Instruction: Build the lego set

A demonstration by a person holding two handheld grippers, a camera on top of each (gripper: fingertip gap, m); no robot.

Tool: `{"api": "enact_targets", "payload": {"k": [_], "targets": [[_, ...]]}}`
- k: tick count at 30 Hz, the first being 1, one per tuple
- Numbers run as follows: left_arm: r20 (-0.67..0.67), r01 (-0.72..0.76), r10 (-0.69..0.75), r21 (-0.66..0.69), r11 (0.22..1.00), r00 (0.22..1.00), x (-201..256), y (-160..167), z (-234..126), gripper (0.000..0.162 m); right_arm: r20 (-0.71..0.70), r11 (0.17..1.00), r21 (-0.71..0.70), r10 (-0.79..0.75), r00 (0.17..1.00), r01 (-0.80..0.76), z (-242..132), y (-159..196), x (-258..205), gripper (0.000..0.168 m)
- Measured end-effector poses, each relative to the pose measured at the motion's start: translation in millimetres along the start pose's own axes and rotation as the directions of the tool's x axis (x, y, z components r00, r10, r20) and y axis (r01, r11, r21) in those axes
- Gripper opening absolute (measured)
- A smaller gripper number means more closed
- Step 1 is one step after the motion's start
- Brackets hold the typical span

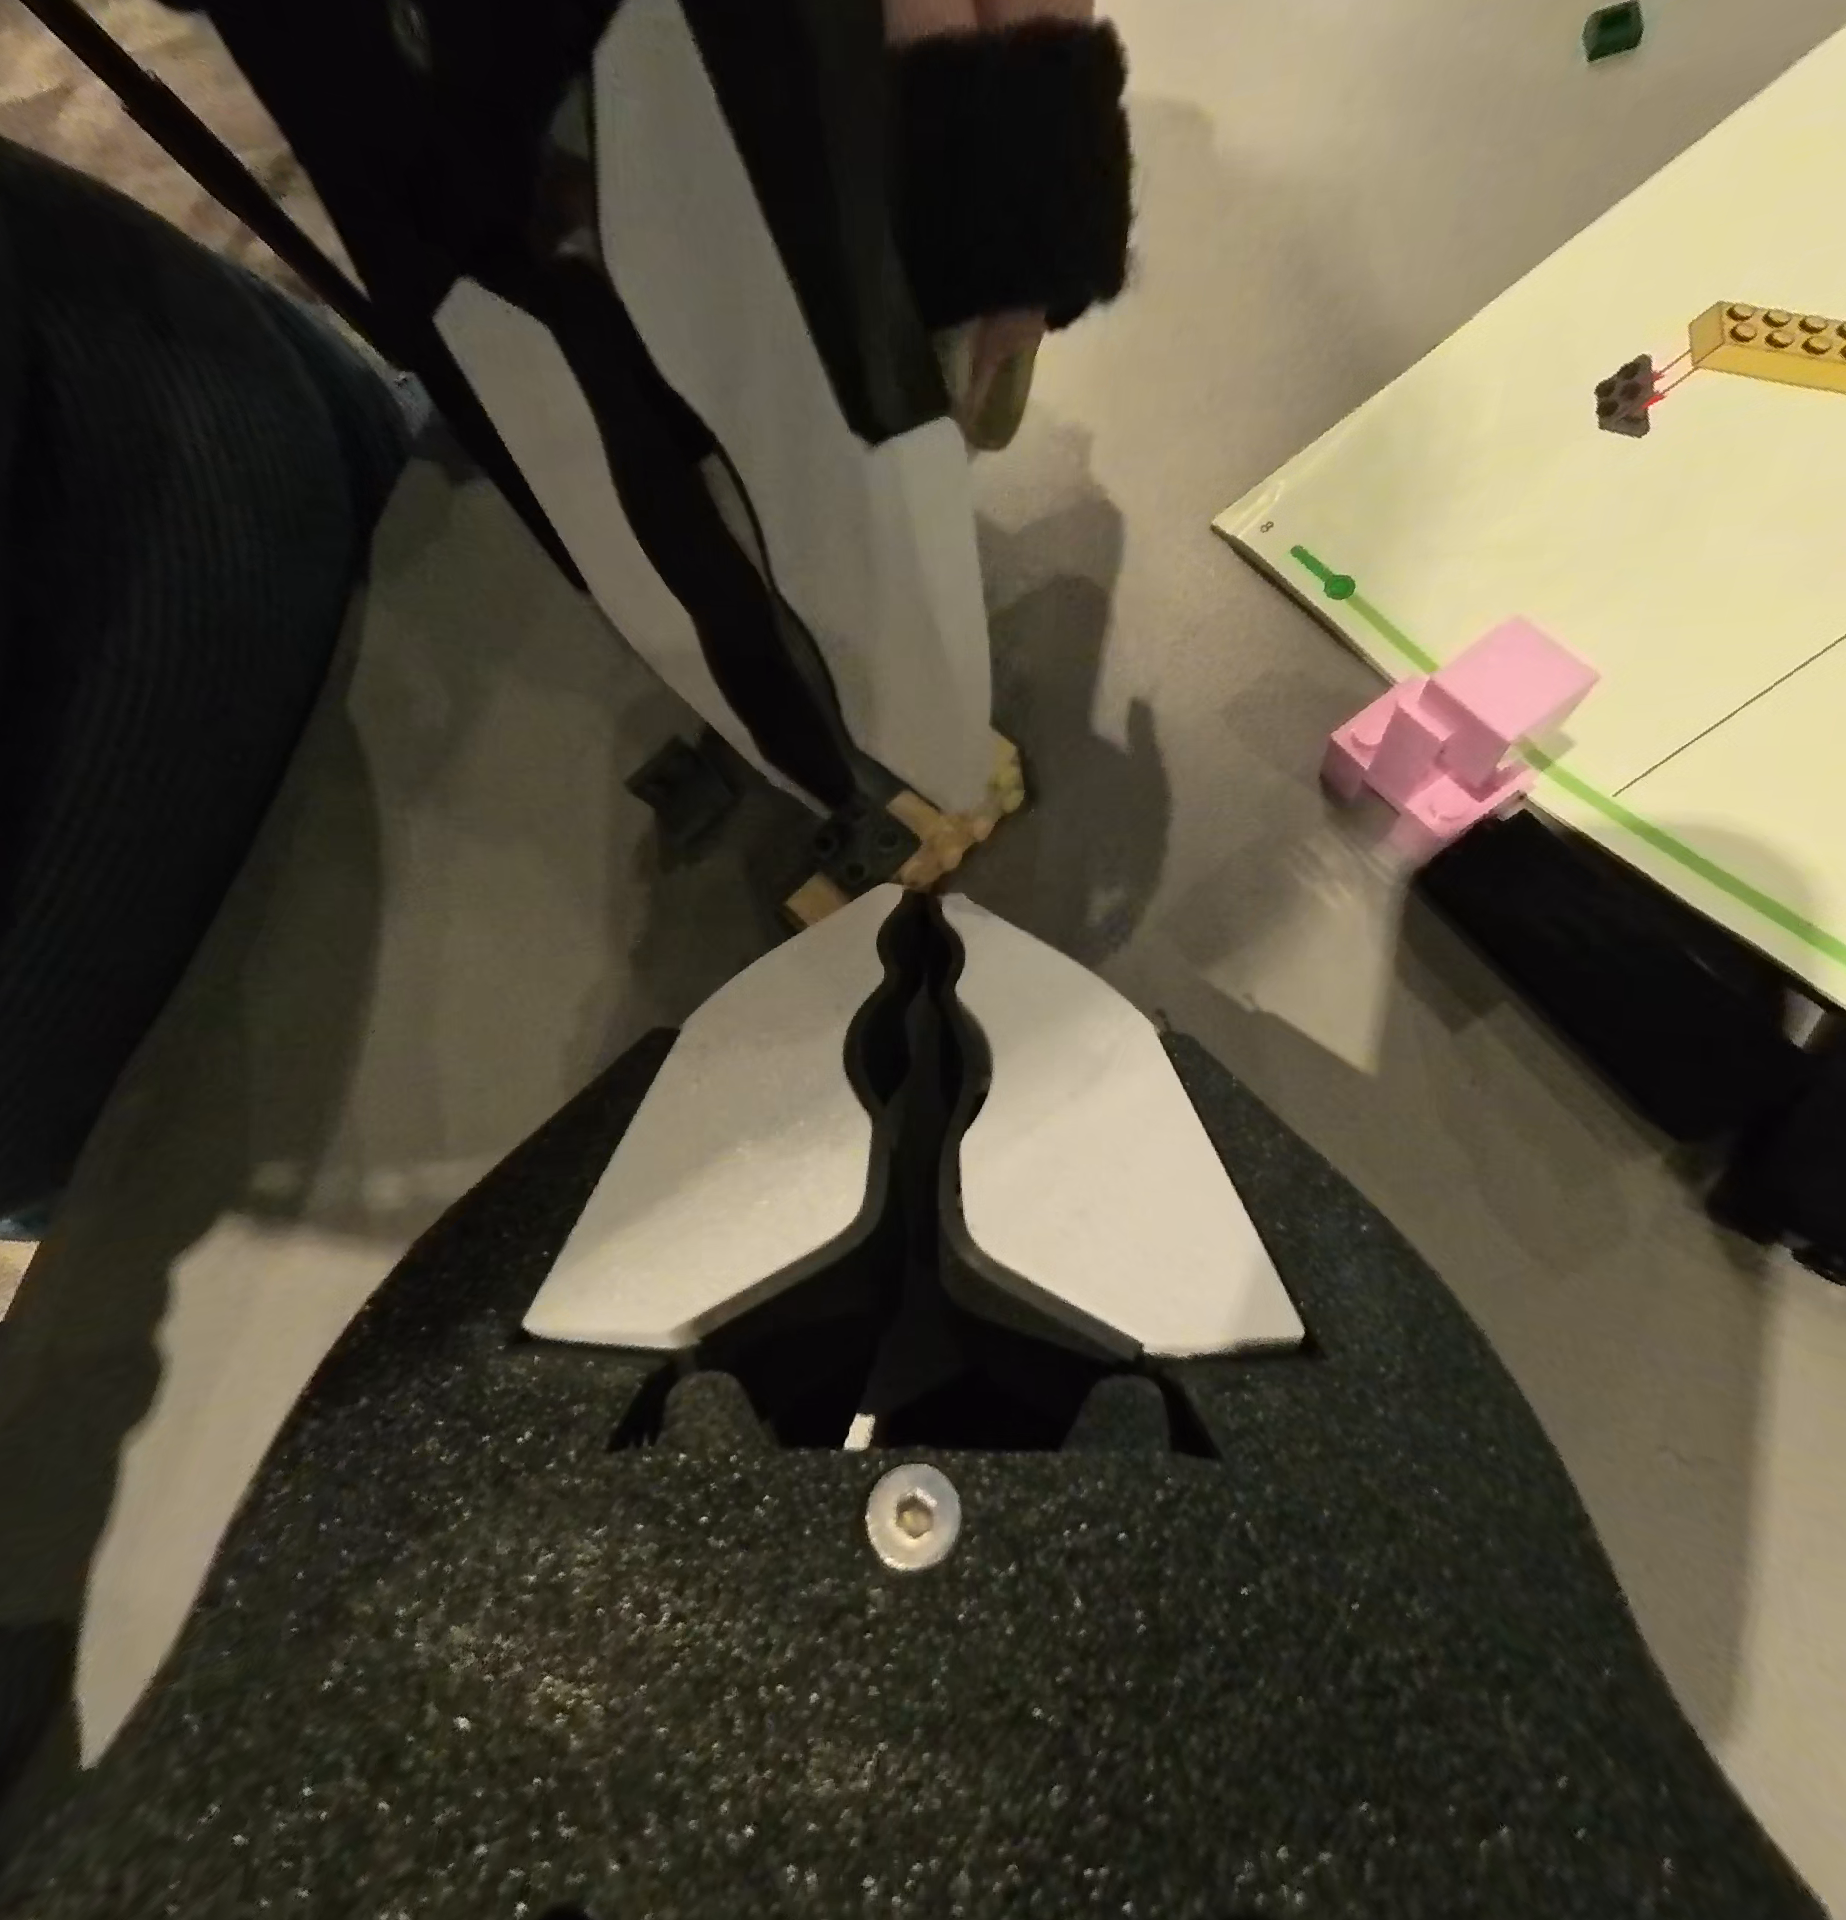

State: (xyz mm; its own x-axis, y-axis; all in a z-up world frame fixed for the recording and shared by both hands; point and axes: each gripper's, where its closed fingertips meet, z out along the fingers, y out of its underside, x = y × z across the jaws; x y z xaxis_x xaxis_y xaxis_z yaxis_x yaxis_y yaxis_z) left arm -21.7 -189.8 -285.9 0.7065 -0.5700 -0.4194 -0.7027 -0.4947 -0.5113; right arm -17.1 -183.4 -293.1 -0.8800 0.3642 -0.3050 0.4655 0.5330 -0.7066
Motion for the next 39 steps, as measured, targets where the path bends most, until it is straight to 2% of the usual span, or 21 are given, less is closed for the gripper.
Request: {"api": "enact_targets", "payload": {"k": [6, 13, 17, 24, 29, 39], "targets": [[-0.065, -0.165, 0.164, -0.002, 0.986, 0.984, -1, -2, 1, 0.028, 0.002, 1.000, -0.003, -0.005, 1.000, 0.005, -4, 4, 0, 0.000], [-0.215, -0.220, 0.217, 0.008, 0.975, 0.952, 2, -5, -1, 0.028, -0.016, 0.996, 0.090, 0.016, 1.000, -0.015, -21, 7, 9, 0.000], [-0.263, -0.236, 0.226, -0.006, 0.972, 0.938, 3, -7, 2, 0.027, -0.006, 0.990, 0.138, 0.016, 1.000, -0.015, -25, 4, 8, 0.000], [-0.332, -0.214, 0.194, -0.022, 0.977, 0.923, 5, -7, 8, 0.022, 0.007, 0.989, 0.143, 0.030, 1.000, -0.031, -25, 4, 8, 0.000], [-0.340, -0.210, 0.190, -0.025, 0.977, 0.921, 5, -9, 9, 0.018, 0.017, 0.989, 0.139, 0.038, 0.999, -0.040, -25, 5, 7, 0.000], [-0.353, -0.180, 0.154, -0.040, 0.983, 0.923, 4, -9, 10, 0.022, 0.031, 0.991, 0.126, 0.047, 0.998, -0.051, -23, 7, 6, 0.000]]}}
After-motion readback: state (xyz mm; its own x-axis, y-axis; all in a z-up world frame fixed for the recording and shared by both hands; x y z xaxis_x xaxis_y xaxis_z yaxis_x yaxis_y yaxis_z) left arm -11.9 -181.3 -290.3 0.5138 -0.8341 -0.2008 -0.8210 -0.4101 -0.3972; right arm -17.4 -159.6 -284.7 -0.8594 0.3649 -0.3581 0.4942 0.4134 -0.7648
